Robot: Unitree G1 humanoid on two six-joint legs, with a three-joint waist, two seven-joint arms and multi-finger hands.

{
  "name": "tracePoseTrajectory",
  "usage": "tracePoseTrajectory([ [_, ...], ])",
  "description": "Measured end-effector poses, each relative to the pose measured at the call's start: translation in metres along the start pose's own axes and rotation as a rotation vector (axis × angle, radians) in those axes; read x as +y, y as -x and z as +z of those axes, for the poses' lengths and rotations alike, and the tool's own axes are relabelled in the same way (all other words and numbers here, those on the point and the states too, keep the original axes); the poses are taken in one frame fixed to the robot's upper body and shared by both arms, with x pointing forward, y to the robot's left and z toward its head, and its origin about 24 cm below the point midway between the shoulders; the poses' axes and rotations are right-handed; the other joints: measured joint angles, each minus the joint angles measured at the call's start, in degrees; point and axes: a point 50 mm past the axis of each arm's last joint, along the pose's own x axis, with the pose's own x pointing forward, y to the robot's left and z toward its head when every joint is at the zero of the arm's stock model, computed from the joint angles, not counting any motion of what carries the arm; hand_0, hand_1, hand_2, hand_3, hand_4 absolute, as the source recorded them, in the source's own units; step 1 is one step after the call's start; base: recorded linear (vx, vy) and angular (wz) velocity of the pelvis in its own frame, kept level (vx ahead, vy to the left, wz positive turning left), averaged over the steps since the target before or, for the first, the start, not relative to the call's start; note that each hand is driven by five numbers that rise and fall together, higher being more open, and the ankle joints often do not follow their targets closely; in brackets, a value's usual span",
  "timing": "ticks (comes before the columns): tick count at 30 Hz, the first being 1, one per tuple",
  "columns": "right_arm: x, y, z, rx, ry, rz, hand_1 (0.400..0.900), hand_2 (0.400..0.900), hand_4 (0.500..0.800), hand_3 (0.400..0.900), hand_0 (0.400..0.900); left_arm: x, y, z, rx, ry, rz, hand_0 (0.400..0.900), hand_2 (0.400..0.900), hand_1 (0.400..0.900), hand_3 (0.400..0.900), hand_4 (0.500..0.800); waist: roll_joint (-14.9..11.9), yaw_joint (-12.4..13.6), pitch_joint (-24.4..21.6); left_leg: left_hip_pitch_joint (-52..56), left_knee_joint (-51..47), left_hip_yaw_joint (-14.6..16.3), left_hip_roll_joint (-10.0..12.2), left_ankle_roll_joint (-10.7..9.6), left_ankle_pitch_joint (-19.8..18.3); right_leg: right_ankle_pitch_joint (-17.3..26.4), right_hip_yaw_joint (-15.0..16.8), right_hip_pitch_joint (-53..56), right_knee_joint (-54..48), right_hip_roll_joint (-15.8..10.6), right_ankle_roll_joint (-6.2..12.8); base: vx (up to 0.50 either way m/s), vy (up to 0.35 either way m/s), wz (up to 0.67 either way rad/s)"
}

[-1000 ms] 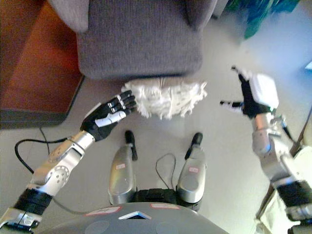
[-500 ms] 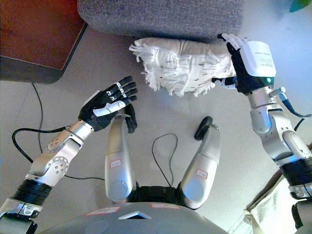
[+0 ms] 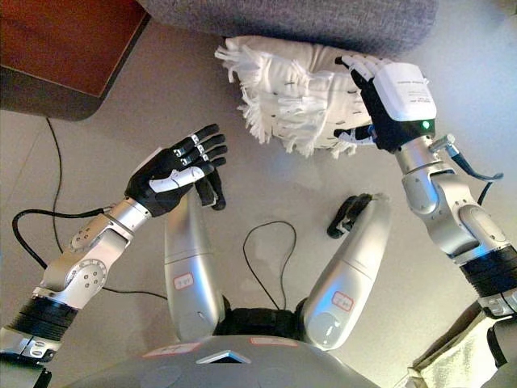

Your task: Pick up the pillow and put it on the sofa.

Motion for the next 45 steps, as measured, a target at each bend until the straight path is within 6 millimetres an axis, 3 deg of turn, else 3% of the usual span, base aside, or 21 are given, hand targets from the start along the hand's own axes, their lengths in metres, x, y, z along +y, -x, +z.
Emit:
tracePoseTrajectory([
  [10,-0.005,-0.004,-0.015,0.094,0.106,-0.084,0.9,0.9,0.8,0.9,0.9,0.0,0.002,-0.001,0.009,0.017,-0.01,0.9,0.9,0.9,0.9,0.8,1.2,1.1,0.5,-6.4,8.1,-3.3,-0.1,-1.6,-1.1,-5.7,3.5,-6.5,11.7,-1.2,-0.71,0.02,-0.009,0.12],
  [22,-0.007,-0.004,-0.024,0.117,0.307,-0.172,0.9,0.9,0.8,0.9,0.9,-0.001,0.004,-0.002,0.031,0.026,-0.028,0.9,0.9,0.9,0.9,0.8,1.5,1.1,0.6,-7.4,12.0,-4.1,-0.2,-1.9,-2.2,-7.6,5.5,-7.5,15.8,-1.9,-0.32,0.06,0.0,0.01],
  [34,0.011,-0.009,-0.024,0.151,0.24,0.017,0.9,0.9,0.8,0.9,0.9,-0.004,0.004,-0.001,0.029,0.033,-0.047,0.9,0.9,0.9,0.9,0.8,1.6,1.4,0.6,-7.8,14.2,-4.7,-0.2,-1.7,-2.8,-8.2,6.6,-7.5,17.5,-2.0,0.04,0.02,0.003,0.02],
  [45,0.012,-0.029,-0.025,0.244,0.131,0.029,0.9,0.9,0.8,0.9,0.9,-0.008,-0.002,0.002,0.007,0.036,-0.051,0.9,0.9,0.9,0.9,0.8,1.7,2.6,0.6,-9.1,16.8,-5.5,-0.4,-2.0,-3.4,-10.0,8.0,-8.6,20.9,-2.9,0.28,0.0,-0.002,0.09],
])
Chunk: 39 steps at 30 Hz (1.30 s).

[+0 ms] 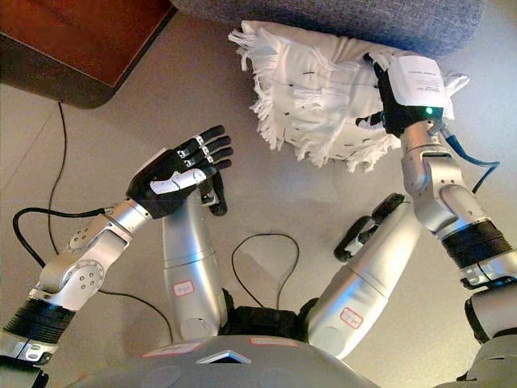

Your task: Pick up the pillow and put it on the sofa.

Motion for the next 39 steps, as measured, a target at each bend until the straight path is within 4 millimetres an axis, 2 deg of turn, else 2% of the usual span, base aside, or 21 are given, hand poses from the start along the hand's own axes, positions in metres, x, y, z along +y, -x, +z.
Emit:
tracePoseTrajectory([
  [10,0.007,-0.008,0.002,0.07,0.017,-0.032,0.9,0.9,0.8,0.9,0.9,-0.003,-0.004,-0.001,-0.023,0.024,0.01,0.9,0.9,0.9,0.9,0.8,0.6,0.1,0.0,-0.6,3.1,-0.8,-0.5,-0.4,-1.3,-2.1,1.5,0.0,3.0,-1.0,0.7,0.02,0.028,0.04],
  [20,0.0,-0.027,0.012,0.128,0.033,0.033,0.9,0.9,0.8,0.9,0.9,-0.008,-0.011,-0.002,-0.038,0.034,-0.004,0.9,0.9,0.9,0.9,0.8,1.0,0.3,0.0,-1.6,3.5,-1.2,-0.6,-0.4,-1.3,-2.2,1.4,-0.5,3.4,-1.1,0.69,0.0,0.006,0.02],
  [27,0.001,-0.029,0.013,0.158,0.028,0.064,0.9,0.9,0.8,0.9,0.9,-0.011,-0.014,-0.003,-0.048,0.049,0.001,0.9,0.9,0.9,0.9,0.8,1.2,0.7,0.0,-1.6,3.8,-1.3,-0.6,-0.4,-1.3,-2.3,1.5,-0.4,3.7,-1.2,0.57,0.0,0.0,0.0],
  [28,0.002,-0.029,0.013,0.163,0.028,0.071,0.618,0.618,0.631,0.618,0.618,-0.011,-0.015,-0.003,-0.05,0.052,0.0,0.9,0.9,0.9,0.9,0.8,1.2,0.8,0.0,-1.6,4.0,-1.4,-0.5,-0.4,-1.3,-2.4,1.6,-0.4,3.9,-1.2,0.55,0.0,0.0,0.0],
  [29,0.002,-0.029,0.013,0.168,0.027,0.078,0.549,0.549,0.589,0.549,0.549,-0.012,-0.015,-0.003,-0.052,0.054,0.0,0.9,0.9,0.9,0.9,0.8,1.2,0.9,0.0,-1.6,4.1,-1.5,-0.5,-0.4,-1.3,-2.4,1.6,-0.4,4.1,-1.2,0.52,0.0,0.0,0.0],
  [30,0.002,-0.03,0.013,0.176,0.026,0.085,0.412,0.412,0.507,0.412,0.412,-0.012,-0.016,-0.003,-0.052,0.053,0.0,0.9,0.9,0.9,0.9,0.8,1.2,1.0,0.0,-1.6,4.3,-1.6,-0.5,-0.4,-1.3,-2.5,1.6,-0.3,4.3,-1.2,0.47,0.0,0.0,0.0],
  [31,0.001,-0.03,0.013,0.178,0.026,0.086,0.4,0.4,0.5,0.4,0.4,-0.012,-0.016,-0.003,-0.052,0.053,0.0,0.9,0.9,0.9,0.9,0.8,1.2,1.1,0.0,-1.6,4.3,-1.6,-0.5,-0.4,-1.3,-2.5,1.6,-0.3,4.3,-1.2,0.46,0.0,0.0,0.0],
  [39,-0.001,-0.039,0.012,0.23,0.035,0.103,0.4,0.4,0.5,0.4,0.4,-0.014,-0.018,-0.002,-0.047,0.055,-0.008,0.9,0.9,0.9,0.9,0.8,1.3,2.0,0.0,-1.6,4.5,-1.8,-0.5,-0.4,-1.3,-3.2,1.5,-0.1,5.1,-2.0,0.3,0.0,0.0,0.0],
])
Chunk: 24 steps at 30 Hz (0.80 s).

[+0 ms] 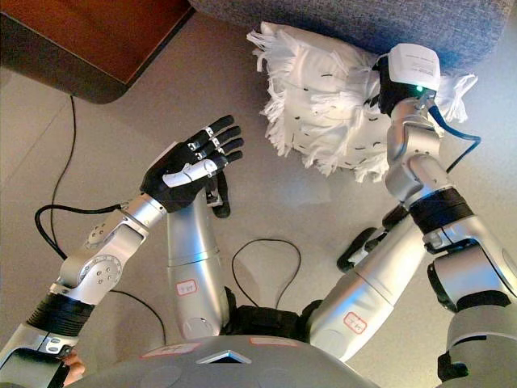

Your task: Pick up the pillow and put it on the sofa.

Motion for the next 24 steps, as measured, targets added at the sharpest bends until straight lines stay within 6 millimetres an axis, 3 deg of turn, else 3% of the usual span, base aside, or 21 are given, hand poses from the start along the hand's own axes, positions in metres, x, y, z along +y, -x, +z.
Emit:
tracePoseTrajectory([
  [4,0.0024,-0.0007,-0.003,0.023,0.003,0.014,0.4,0.4,0.5,0.4,0.4,-0.0026,-0.0028,0.0003,-0.01,0.009,-0.009,0.9,0.9,0.9,0.9,0.8,0.0,1.1,0.0,0.0,0.3,0.0,0.0,0.0,-0.1,-0.4,-0.1,0.2,0.0,-0.2,0.19,0.0,0.0,0.0],
  [17,0.0021,-0.001,-0.0001,0.006,-0.032,-0.003,0.4,0.4,0.5,0.4,0.4,-0.0031,-0.0031,0.0002,-0.006,0.011,-0.002,0.9,0.9,0.9,0.9,0.8,0.0,1.0,0.0,0.0,-0.4,0.0,0.1,-0.1,-0.3,-0.4,-0.7,0.4,-0.7,-0.1,0.16,-0.01,0.006,-0.03],
  [22,0.0011,-0.0007,0.0015,-0.012,-0.066,-0.035,0.4,0.4,0.5,0.4,0.4,-0.0033,-0.0033,-0.0001,-0.006,0.012,-0.002,0.9,0.9,0.9,0.9,0.8,0.0,1.0,0.0,0.1,-2.6,0.0,0.1,-0.1,0.0,-0.2,-2.9,1.2,-3.0,0.1,-0.01,-0.05,0.015,-0.08],
  [24,-0.0001,0.0001,0.0005,-0.018,-0.102,-0.056,0.4,0.4,0.5,0.4,0.4,-0.0049,-0.0045,-0.0027,0.001,0.018,-0.002,0.9,0.9,0.9,0.9,0.8,0.1,1.0,0.0,0.7,-5.4,0.6,0.3,-0.2,0.3,0.5,-5.3,2.6,-6.0,0.1,-0.02,-0.07,0.024,-0.11],
])
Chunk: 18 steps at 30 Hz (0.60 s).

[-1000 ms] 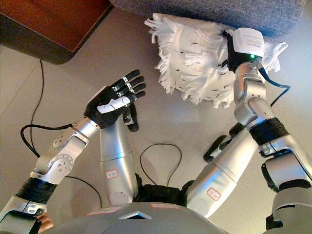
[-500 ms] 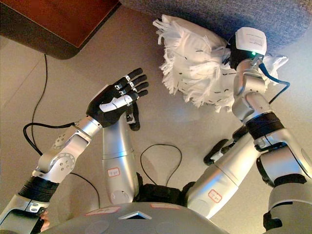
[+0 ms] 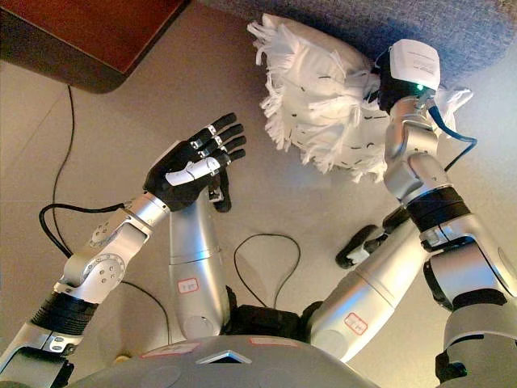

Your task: Pick up the pillow and put it on the sofa.

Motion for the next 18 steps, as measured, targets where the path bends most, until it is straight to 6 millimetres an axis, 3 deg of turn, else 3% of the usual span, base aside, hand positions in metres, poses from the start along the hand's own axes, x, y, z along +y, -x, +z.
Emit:
tracePoseTrajectory([
  [8,0.006,0.008,0.008,-0.049,-0.08,-0.014,0.4,0.4,0.5,0.4,0.4,-0.002,-0.009,-0.011,0.021,0.0,0.058,0.9,0.9,0.9,0.9,0.8,0.0,0.0,0.0,7.8,-14.8,5.9,1.8,1.5,3.0,7.3,-6.4,6.9,-16.9,2.6,0.15,-0.08,0.059,-0.16],
  [15,0.005,0.021,0.02,-0.139,-0.153,-0.036,0.4,0.4,0.5,0.4,0.4,0.004,-0.018,0.01,-0.101,0.002,0.147,0.9,0.9,0.9,0.9,0.8,-0.1,-0.3,0.0,18.5,-31.8,11.2,1.2,2.9,8.4,16.8,-10.7,16.1,-36.8,6.0,0.52,-0.08,0.076,-0.2],
  [18,0.004,0.026,0.016,-0.157,-0.152,-0.048,0.4,0.4,0.5,0.4,0.4,0.006,-0.018,0.012,-0.111,0.006,0.165,0.9,0.9,0.9,0.9,0.8,-0.2,-0.3,0.1,25.6,-39.6,12.9,0.3,2.9,10.7,21.4,-12.5,22.7,-46.6,7.6,1.08,-0.01,0.035,-0.15],
])
